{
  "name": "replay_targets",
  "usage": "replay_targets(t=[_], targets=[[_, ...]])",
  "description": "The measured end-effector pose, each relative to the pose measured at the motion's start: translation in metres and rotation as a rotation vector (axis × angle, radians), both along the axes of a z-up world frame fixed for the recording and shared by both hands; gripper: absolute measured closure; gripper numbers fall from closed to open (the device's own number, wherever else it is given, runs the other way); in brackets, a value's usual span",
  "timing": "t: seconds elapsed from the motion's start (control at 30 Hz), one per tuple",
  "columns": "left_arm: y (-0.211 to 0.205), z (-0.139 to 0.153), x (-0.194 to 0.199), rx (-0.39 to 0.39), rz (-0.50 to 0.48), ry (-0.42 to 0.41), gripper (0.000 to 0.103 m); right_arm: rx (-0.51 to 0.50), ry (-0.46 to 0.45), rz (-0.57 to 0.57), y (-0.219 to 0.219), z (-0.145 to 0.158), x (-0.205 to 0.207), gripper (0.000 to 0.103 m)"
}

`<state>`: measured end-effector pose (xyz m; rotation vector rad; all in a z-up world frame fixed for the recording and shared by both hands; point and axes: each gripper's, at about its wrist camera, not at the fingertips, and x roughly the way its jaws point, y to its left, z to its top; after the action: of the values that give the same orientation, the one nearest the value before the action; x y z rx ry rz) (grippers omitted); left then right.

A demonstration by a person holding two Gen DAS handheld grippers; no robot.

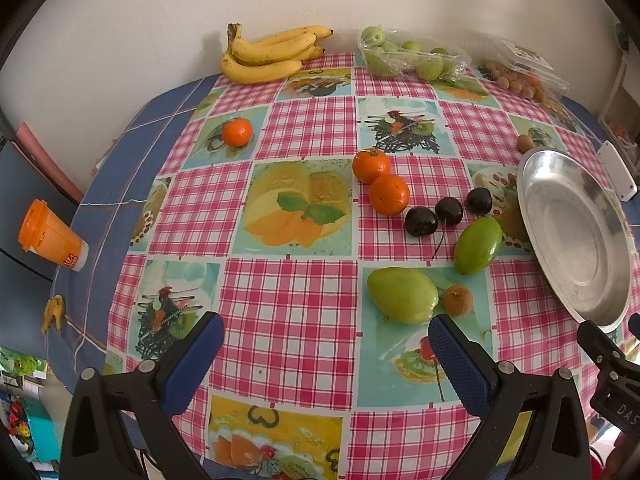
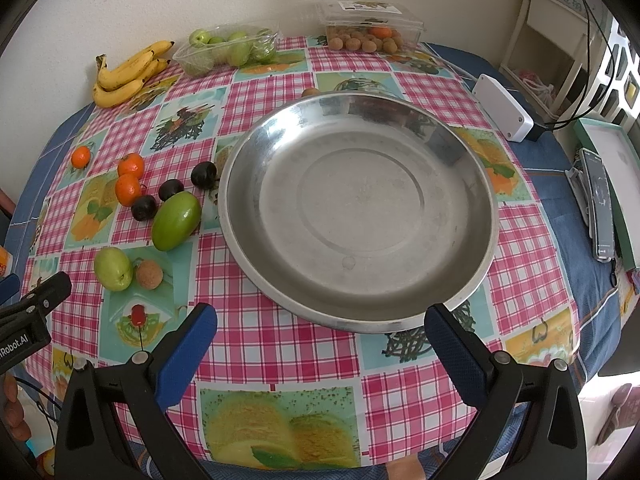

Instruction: Organize fruits

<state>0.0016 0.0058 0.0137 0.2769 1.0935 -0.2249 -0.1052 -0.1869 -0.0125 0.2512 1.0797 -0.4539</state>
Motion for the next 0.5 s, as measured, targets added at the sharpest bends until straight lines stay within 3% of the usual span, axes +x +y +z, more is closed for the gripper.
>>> replay_targets(t=[0.27,0.5], targets=[[0.002,0.001,0.008,-0.058,0.015,0.016,0.000,0.019,-0.043,0.008,0.004,0.001,0.001,0.000],[0.010,0.007,0.023,-0.191,0.011,-0.024,0.000,0.093,-0.144,-0.003,0.001,0.015,0.012,0.000]])
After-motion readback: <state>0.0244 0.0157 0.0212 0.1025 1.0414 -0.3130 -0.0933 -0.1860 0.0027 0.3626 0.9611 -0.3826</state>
